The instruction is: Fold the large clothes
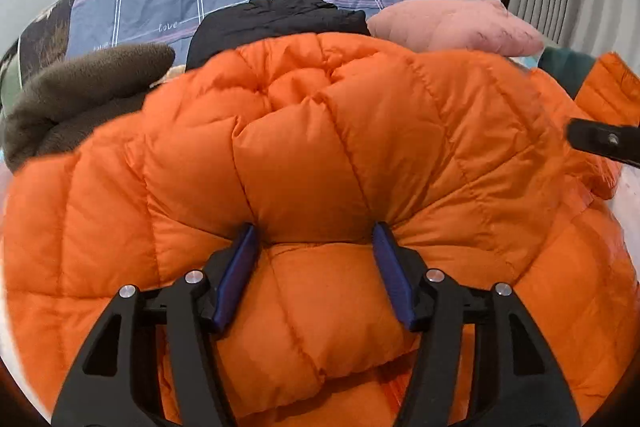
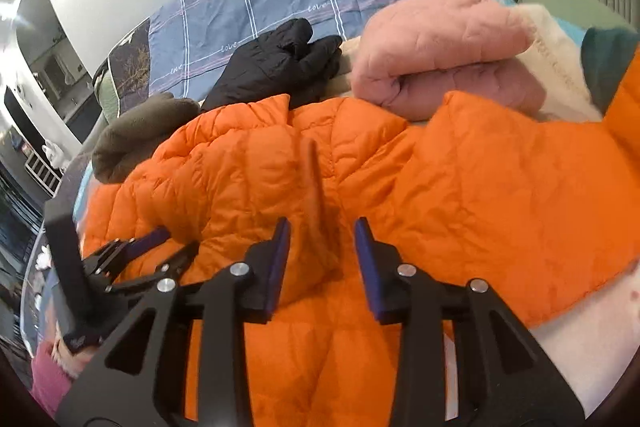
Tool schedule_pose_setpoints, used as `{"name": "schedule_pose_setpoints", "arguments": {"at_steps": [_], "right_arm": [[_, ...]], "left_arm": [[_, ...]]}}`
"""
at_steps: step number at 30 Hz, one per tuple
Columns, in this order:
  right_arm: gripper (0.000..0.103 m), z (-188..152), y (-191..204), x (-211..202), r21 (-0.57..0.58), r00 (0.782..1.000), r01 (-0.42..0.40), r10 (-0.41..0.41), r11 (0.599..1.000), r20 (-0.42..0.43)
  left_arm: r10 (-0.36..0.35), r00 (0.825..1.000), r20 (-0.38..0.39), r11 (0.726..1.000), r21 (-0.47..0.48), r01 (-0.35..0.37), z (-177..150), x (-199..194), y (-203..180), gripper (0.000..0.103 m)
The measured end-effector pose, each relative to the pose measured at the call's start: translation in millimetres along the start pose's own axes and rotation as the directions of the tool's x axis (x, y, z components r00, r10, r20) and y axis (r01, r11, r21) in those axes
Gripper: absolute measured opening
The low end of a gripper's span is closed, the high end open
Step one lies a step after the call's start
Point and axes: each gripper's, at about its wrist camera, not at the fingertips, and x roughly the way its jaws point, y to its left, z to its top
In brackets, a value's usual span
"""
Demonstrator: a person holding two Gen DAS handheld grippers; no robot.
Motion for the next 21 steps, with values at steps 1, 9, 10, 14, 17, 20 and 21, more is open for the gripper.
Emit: {"name": "schedule_pose_setpoints", "arguments": {"at_steps": [1,9,10,14,17,20,21], "right_arm": [[0.035,-3.5,-3.2,-5.6,0.0,1.0,-0.002,0.002,1.0,0.01],[0.044,-13.5,-101.6,-108.7,0.163,0.918,0.263,-0.298,0.951,0.261],[0.052,-13.0,-118.9,-123.8,0.208,0.897,0.282,-0.334,0.937,0.29],[0.056,-18.0,-195.8,-156.9,0.397,0.866,0.296,-0.419,0.869,0.274],[0.056,-21.3,-236.3,-145.6,0.453,0.898,0.254,-0.382,0.855,0.218],[0.055,-15.4,-254.5,-124.9,0.484,0.918,0.217,-0.346,0.848,0.194],[0.053,-13.5,-258.4,-118.2,0.494,0.928,0.181,-0.315,0.85,0.201]], "left_arm": [[-0.015,1.0,-0.001,1.0,-0.019,0.015,0.0,-0.2,3.4,0.062],[-0.02,1.0,0.02,1.0,-0.013,0.02,-6.6,-1.7,0.4,0.07],[-0.023,1.0,0.022,1.0,-0.014,0.023,-6.4,-1.8,0.6,0.071],[-0.025,0.999,0.029,1.0,-0.016,0.025,-8.3,-2.6,0.2,0.072],[-0.016,0.999,0.036,1.0,-0.011,0.016,-9.5,-3.6,-1.5,0.072],[-0.013,0.999,0.04,1.0,-0.011,0.014,-9.2,-3.4,-2.2,0.073],[-0.013,0.999,0.041,1.0,-0.011,0.014,-9.0,-3.5,-2.5,0.073]]}}
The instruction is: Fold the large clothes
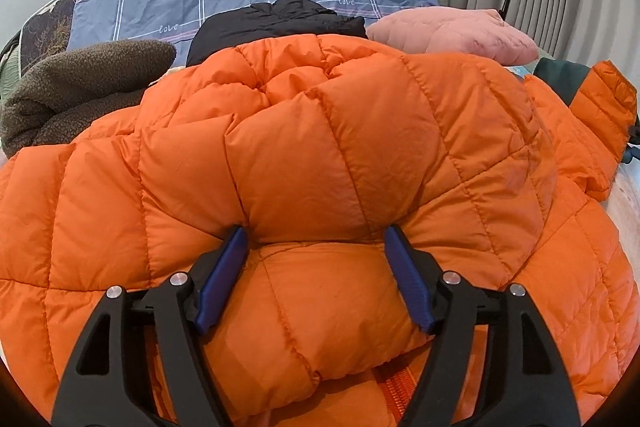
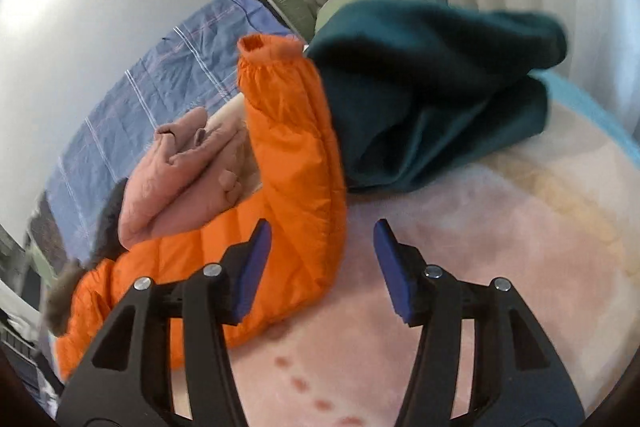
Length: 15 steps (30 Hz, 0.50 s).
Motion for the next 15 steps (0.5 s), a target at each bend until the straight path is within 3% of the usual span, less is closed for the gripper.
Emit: {"name": "schedule_pose_setpoints", "arguments": {"at_steps": [3,4,5,6,11,14,15], "right_arm": [[0.039,5.7,3.0,14.5,0.019,1.0,0.007,-0.007,1.0,-0.013],[0.03,5.0,6.6,17.2,0.023,1.0,0.022,-0.022,0.999,-0.011],[0.013,7.2,7.2,19.9,0.036,1.0,0.028,-0.027,0.999,-0.011],[0.006,7.6,8.9,20.1,0.046,1.0,0.016,-0.016,0.999,-0.014],[0.003,10.0,46.0,-7.9,0.022,0.993,-0.096,0.094,0.995,0.066],[0.003,7.6,97.6,-29.3,-0.051,0.969,-0.229,0.232,0.972,0.082],[0.003,3.4,125.8,-37.5,-0.102,0.952,-0.29,0.298,0.952,0.075]], "left_arm": [[0.0,1.0,0.004,1.0,0.0,0.0,-0.5,-0.1,-0.7,0.073],[-0.001,1.0,0.005,1.0,-0.001,0.001,-0.4,-0.1,-0.6,0.073],[-0.003,1.0,0.006,1.0,-0.002,0.003,-0.3,-0.2,-0.4,0.073],[-0.005,1.0,0.007,1.0,-0.004,0.005,-0.7,-0.4,-0.1,0.073],[-0.01,1.0,0.008,1.0,-0.008,0.01,-1.3,-0.7,0.7,0.073],[-0.016,1.0,0.01,1.0,-0.011,0.016,-2.1,-1.9,1.7,0.074],[-0.017,1.0,0.01,1.0,-0.011,0.017,-2.2,-2.1,1.5,0.074]]}}
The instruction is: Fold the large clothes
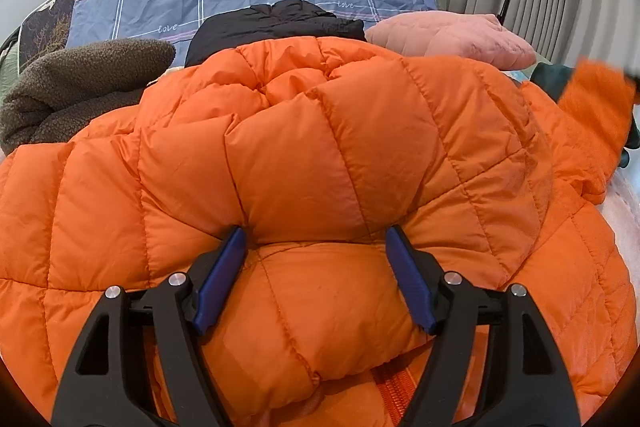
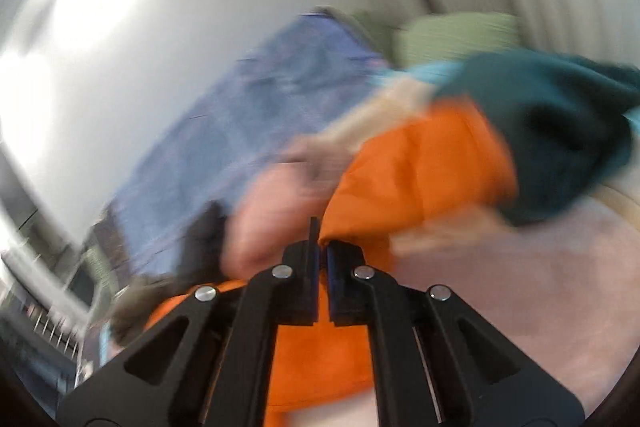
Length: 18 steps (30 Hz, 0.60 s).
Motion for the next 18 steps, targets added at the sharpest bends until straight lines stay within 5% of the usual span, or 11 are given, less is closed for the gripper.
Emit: {"name": "schedule_pose_setpoints", "arguments": {"at_steps": [4,8,12,18], "right_arm": [[0.003,-26.1,103.3,12.9,-0.167,0.973,-0.228,0.219,0.959,-0.072],[0.003,-78.2,183.7,37.3,-0.267,0.89,-0.44,0.377,0.857,-0.256],[0.005,-140.7,219.7,60.9,-0.409,0.859,-0.47,0.3,0.782,-0.415],[0.021,-152.7,189.4,72.5,-0.345,0.837,-0.44,0.24,0.829,-0.491]], "left_arm": [[-0.019,1.0,0.005,1.0,-0.01,0.019,-0.6,-1.8,1.8,0.076],[-0.06,0.998,0.013,0.998,-0.028,0.061,-2.2,-4.6,6.0,0.083],[-0.107,0.994,0.026,0.992,-0.064,0.108,-3.9,-8.9,13.8,0.085],[-0.239,0.97,0.03,0.961,-0.136,0.241,-5.7,-30.8,33.2,0.085]]}}
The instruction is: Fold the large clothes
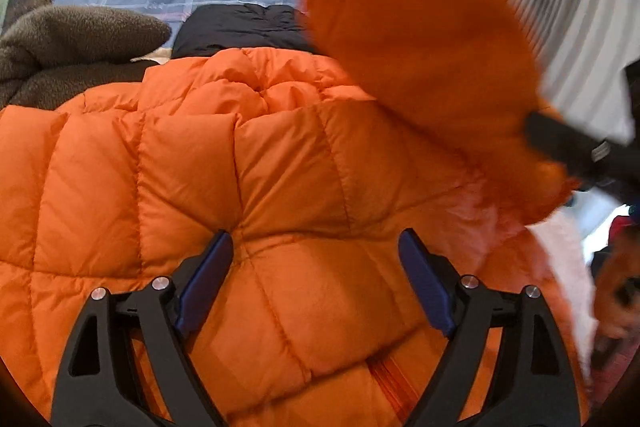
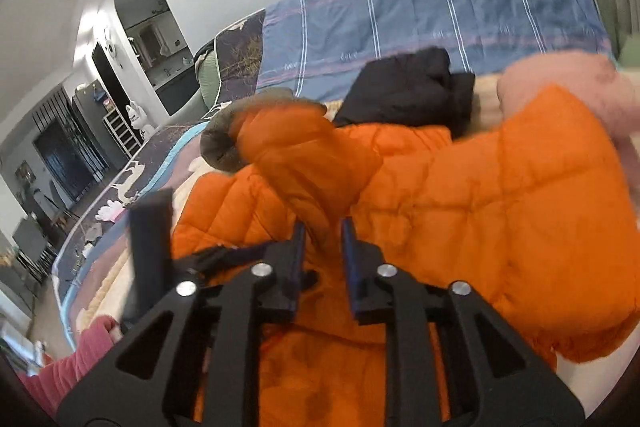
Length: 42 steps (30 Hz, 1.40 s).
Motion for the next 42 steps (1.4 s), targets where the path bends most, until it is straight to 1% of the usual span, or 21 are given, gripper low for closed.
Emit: {"name": "schedule_pose_setpoints", "arguments": {"at_steps": [3,4,7,8,11,13,14,15,17,18,22,24,26,29,31,32,34,35,36,39,42], "right_arm": [[0.028,-6.2,-8.3,-6.2,0.008,1.0,-0.009,0.009,1.0,0.004],[0.033,-8.7,-8.3,-8.8,0.008,1.0,-0.014,0.014,1.0,0.008],[0.034,-13.9,-12.2,-8.1,0.017,1.0,-0.012,0.012,1.0,-0.004],[0.034,-16.9,-12.8,-5.5,0.031,1.0,-0.002,0.003,1.0,-0.015],[0.034,-24.3,-15.3,-6.3,0.046,1.0,-0.003,0.004,0.999,-0.02],[0.034,-29.6,-11.2,-16.8,0.023,1.0,0.009,-0.009,1.0,-0.005],[0.034,-31.5,-10.2,-21.2,0.006,1.0,0.016,-0.016,1.0,0.0],[0.034,-33.4,-9.2,-26.1,-0.011,1.0,0.024,-0.024,1.0,0.001],[0.034,-37.5,-11.0,-32.2,-0.031,0.999,0.042,-0.042,0.999,-0.007],[0.034,-40.3,-12.2,-36.2,-0.041,0.998,0.06,-0.061,0.997,-0.01],[0.036,-47.9,-19.2,-55.0,-0.046,0.998,0.07,-0.069,0.997,0.009],[0.037,-49.3,-21.6,-61.6,-0.046,0.997,0.072,-0.071,0.996,0.022],[0.04,-48.6,-23.4,-62.8,-0.047,0.997,0.075,-0.073,0.996,0.033],[0.04,-47.8,-27.1,-52.1,-0.03,0.996,0.09,-0.09,0.995,0.021],[0.04,-46.0,-31.0,-32.9,-0.002,0.99,0.137,-0.137,0.991,-0.014],[0.04,-46.7,-34.0,-21.0,0.005,0.983,0.178,-0.178,0.984,-0.047],[0.033,-49.9,-41.0,-0.9,0.01,0.959,0.264,-0.261,0.965,-0.108],[0.03,-53.5,-46.8,7.8,0.025,0.95,0.283,-0.277,0.959,-0.143],[0.029,-56.1,-50.1,9.4,0.044,0.952,0.273,-0.263,0.961,-0.154],[0.029,-56.5,-54.4,-2.4,0.067,0.967,0.234,-0.225,0.97,-0.123],[0.031,-48.1,-59.7,-25.8,0.082,0.971,0.238,-0.234,0.968,-0.054]], "left_arm": [[-0.076,0.997,-0.004,0.997,0.005,0.076,-1.9,-20.8,1.0,0.086],[-0.117,0.993,0.003,0.993,-0.01,0.117,-1.8,-28.9,1.9,0.086],[-0.212,0.977,0.032,0.975,-0.061,0.213,1.7,-40.4,3.1,0.094],[-0.22,0.975,0.033,0.972,-0.072,0.222,4.0,-39.1,2.4,0.094],[-0.161,0.987,-0.01,0.981,-0.113,0.159,12.3,-17.9,1.8,0.094],[-0.142,0.989,-0.03,0.972,-0.191,0.133,19.8,0.4,9.2,0.094],[-0.14,0.99,-0.026,0.965,-0.229,0.131,24.0,7.0,13.3,0.079],[-0.141,0.99,-0.017,0.959,-0.249,0.133,28.5,10.6,15.8,0.043],[-0.163,0.986,-0.022,0.95,-0.275,0.151,40.5,15.4,18.6,0.009],[-0.165,0.986,-0.003,0.947,-0.282,0.157,46.3,10.9,17.6,0.009],[-0.091,0.981,0.171,0.975,-0.186,0.123,65.6,-56.5,10.8,0.008],[-0.036,0.978,0.207,0.983,-0.167,0.072,66.9,-87.3,18.6,0.008],[0.049,0.974,0.221,0.986,-0.165,-0.012,59.4,-116.4,34.2,0.009],[0.13,0.974,0.187,0.975,-0.201,-0.092,44.7,-128.0,60.1,0.01],[0.178,0.977,0.117,0.96,-0.241,-0.146,28.9,-120.5,79.4,0.015],[0.205,0.975,0.08,0.951,-0.253,-0.179,23.9,-114.4,87.5,0.021],[0.26,0.965,0.032,0.933,-0.264,-0.243,7.1,-107.5,96.5,0.024],[0.262,0.965,0.026,0.932,-0.266,-0.246,3.5,-107.0,100.0,0.024],[0.257,0.966,0.026,0.932,-0.27,-0.241,0.4,-107.0,102.2,0.024],[0.262,0.964,0.044,0.937,-0.251,-0.243,3.1,-111.5,101.5,0.024],[0.284,0.957,0.057,0.937,-0.226,-0.265,5.7,-116.5,98.1,0.024]]}}
